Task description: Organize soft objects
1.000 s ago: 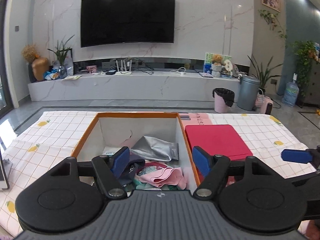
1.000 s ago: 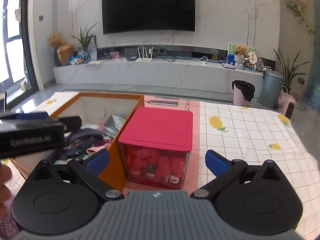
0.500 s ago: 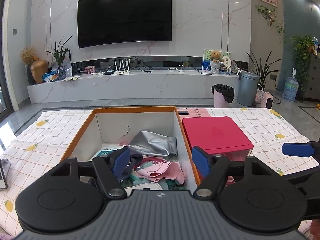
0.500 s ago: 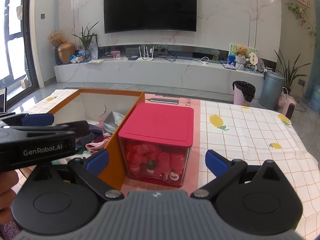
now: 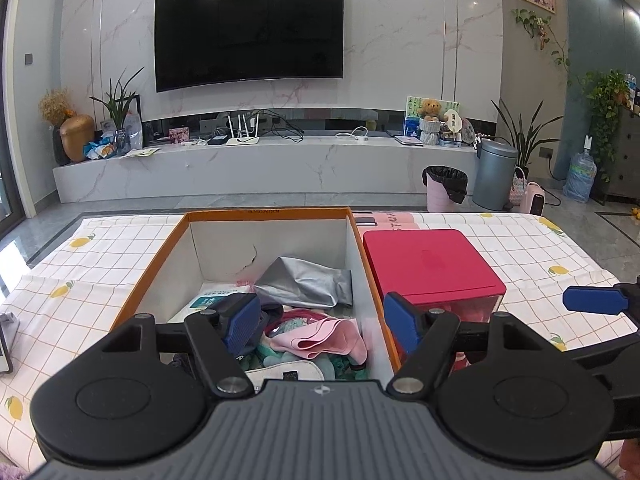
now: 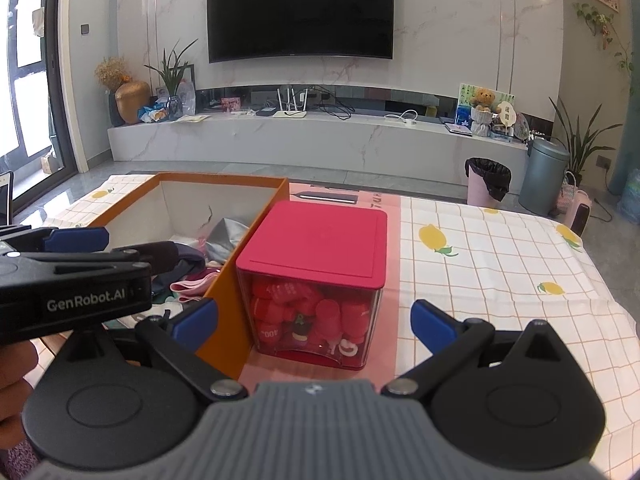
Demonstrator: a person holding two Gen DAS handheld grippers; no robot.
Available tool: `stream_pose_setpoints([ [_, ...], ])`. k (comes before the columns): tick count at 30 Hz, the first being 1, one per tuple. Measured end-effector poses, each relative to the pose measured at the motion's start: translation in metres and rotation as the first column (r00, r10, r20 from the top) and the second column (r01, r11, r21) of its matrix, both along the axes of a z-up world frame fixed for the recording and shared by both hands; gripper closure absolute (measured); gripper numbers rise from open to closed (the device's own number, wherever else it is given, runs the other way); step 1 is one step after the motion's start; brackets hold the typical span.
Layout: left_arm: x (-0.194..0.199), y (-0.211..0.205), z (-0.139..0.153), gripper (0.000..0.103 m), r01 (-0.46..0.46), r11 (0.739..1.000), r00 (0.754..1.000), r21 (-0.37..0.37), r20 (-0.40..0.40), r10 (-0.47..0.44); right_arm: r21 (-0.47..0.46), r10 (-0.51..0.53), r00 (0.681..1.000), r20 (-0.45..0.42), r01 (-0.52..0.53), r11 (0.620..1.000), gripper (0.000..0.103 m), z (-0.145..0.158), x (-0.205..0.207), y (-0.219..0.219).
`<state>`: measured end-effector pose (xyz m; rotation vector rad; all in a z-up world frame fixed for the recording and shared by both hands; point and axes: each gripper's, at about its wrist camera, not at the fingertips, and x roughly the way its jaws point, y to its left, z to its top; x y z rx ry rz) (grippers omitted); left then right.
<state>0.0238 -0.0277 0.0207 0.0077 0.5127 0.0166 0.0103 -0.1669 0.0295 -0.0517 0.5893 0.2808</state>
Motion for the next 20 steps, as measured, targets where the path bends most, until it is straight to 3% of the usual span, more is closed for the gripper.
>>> stream_pose_setpoints([
  [20, -0.0010, -0.0012, -0.0012, 0.020, 0.002, 1.000, 1.000, -0.002, -0.002, -0.002, -0.020, -0.005, 1.000, 0.004, 0.005, 1.000, 0.003, -0.0006, -0.0018, -0.0004],
])
